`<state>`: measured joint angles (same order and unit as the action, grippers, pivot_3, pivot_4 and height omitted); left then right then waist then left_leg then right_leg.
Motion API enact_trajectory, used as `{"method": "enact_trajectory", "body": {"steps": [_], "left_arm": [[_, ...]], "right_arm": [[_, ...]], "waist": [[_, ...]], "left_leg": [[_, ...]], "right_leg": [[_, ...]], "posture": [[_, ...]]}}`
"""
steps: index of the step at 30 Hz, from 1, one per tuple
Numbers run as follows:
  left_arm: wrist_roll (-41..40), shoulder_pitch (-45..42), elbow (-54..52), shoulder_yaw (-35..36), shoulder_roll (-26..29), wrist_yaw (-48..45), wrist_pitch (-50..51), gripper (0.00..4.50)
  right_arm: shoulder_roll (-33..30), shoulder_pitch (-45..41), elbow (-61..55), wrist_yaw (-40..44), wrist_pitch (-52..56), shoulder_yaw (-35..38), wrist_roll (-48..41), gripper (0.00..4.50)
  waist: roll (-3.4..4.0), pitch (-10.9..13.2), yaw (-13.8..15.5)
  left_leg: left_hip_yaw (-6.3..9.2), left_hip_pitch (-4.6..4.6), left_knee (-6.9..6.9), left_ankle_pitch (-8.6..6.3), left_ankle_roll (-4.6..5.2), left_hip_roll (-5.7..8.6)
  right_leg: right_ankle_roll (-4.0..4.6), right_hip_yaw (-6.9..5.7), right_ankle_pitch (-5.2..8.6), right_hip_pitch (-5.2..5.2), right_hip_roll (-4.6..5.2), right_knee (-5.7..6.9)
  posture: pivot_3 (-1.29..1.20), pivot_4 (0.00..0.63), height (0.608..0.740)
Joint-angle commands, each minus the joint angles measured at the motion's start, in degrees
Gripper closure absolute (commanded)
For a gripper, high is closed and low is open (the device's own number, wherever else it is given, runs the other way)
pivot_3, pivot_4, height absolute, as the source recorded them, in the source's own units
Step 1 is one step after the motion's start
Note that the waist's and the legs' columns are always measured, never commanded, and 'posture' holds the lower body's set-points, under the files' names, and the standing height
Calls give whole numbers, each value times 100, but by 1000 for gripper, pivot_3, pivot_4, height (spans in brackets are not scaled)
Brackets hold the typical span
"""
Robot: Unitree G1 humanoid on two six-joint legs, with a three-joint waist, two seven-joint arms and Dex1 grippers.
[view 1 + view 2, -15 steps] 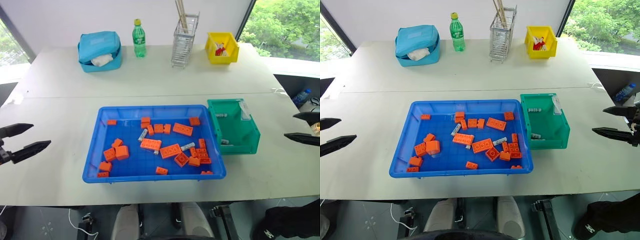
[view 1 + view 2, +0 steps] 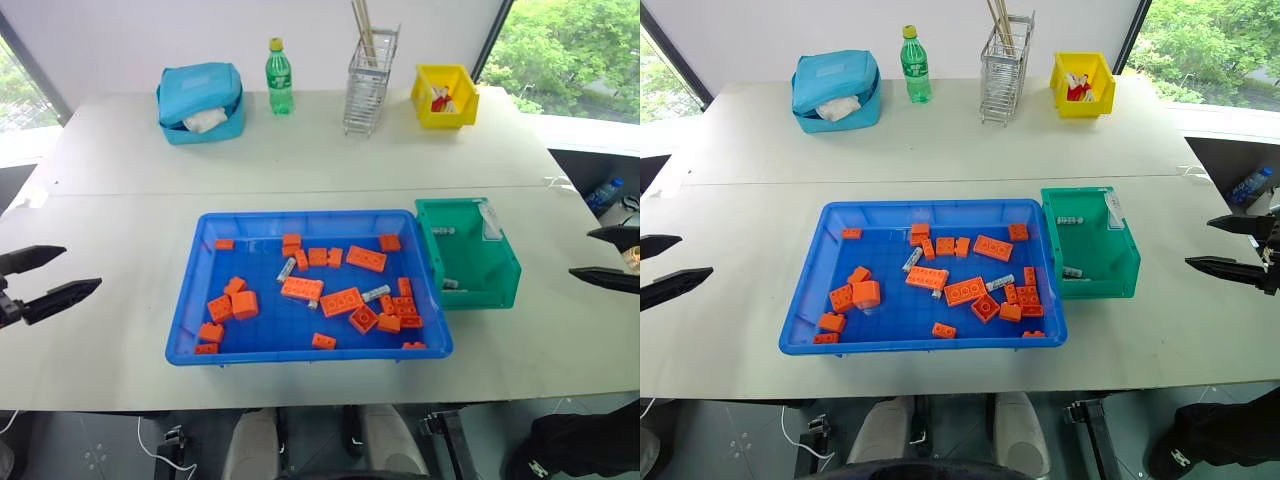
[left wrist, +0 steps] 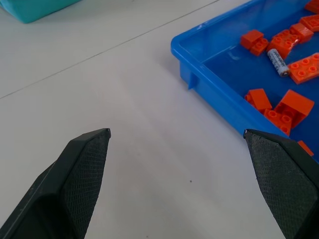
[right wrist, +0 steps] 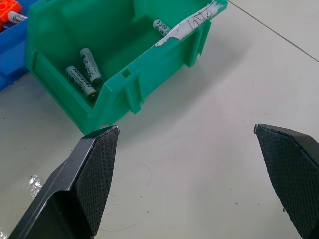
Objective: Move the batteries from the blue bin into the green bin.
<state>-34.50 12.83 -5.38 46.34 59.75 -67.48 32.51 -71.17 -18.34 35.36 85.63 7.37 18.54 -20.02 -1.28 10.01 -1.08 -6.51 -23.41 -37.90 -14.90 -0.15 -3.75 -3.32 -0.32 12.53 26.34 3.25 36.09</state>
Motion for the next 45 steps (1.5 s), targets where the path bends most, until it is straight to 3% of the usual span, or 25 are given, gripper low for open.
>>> {"method": "enact_trajectory", "body": {"steps": [1, 11, 18, 23, 29, 36, 45], "left_arm": [[-99, -11, -201, 126, -35, -19, 13, 0], [-404, -60, -806, 63, -23, -90, 311, 0], [-873, -341, -1343, -153, 182, -294, 671, 0], [-1185, -686, -1742, -707, 320, -394, 836, 0], [-1275, -866, -1955, -1132, 350, -508, 821, 0], [-1179, -876, -2197, -1575, 136, -324, 702, 0], [-1239, -897, -2426, -1723, -60, 63, 769, 0]], "right_arm": [[-13, -160, 61, -50, -189, 98, 4, 38], [20, -767, -184, -36, -95, -236, 59, 38], [336, -1588, -1332, 265, 386, -829, -141, 38], [1486, -2906, -2023, 181, 714, -1884, 66, 38], [3184, -4125, -1780, 48, 386, -3190, 789, 38], [4791, -4709, -205, -289, -919, -4170, 1810, 38], [5904, -5359, 2073, -855, -2718, -4578, 2802, 38]], "waist": [[0, 0, 0], [1, 0, -7], [2, -1, -15], [5, -1, -73], [4, 0, -118], [2, -1, -116], [1, 0, -147]], "left_leg": [[-1, 0, 0, 0, 0, 0], [-16, 0, -2, 0, 0, 0], [-17, 1, -3, 0, 0, -1], [-17, 3, -8, 1, 0, -2], [-11, -8, -6, 1, 0, -8], [-3, -10, -12, 6, -8, -7], [5, -9, -16, 13, -21, -8]], "right_leg": [[0, 0, 0, 0, 0, 0], [-1, 3, -1, 0, -1, 4], [-1, 4, -1, 0, -6, 7], [-2, 7, -3, -1, -10, 14], [-3, 6, -4, 9, -29, 23], [-3, 6, -5, 3, -31, 31], [-2, 4, -5, 4, -33, 43]], "posture": [[0, 150, 736], [0, 150, 736], [0, 150, 736], [0, 150, 736], [0, 150, 736], [0, 150, 736], [0, 150, 736]]}}
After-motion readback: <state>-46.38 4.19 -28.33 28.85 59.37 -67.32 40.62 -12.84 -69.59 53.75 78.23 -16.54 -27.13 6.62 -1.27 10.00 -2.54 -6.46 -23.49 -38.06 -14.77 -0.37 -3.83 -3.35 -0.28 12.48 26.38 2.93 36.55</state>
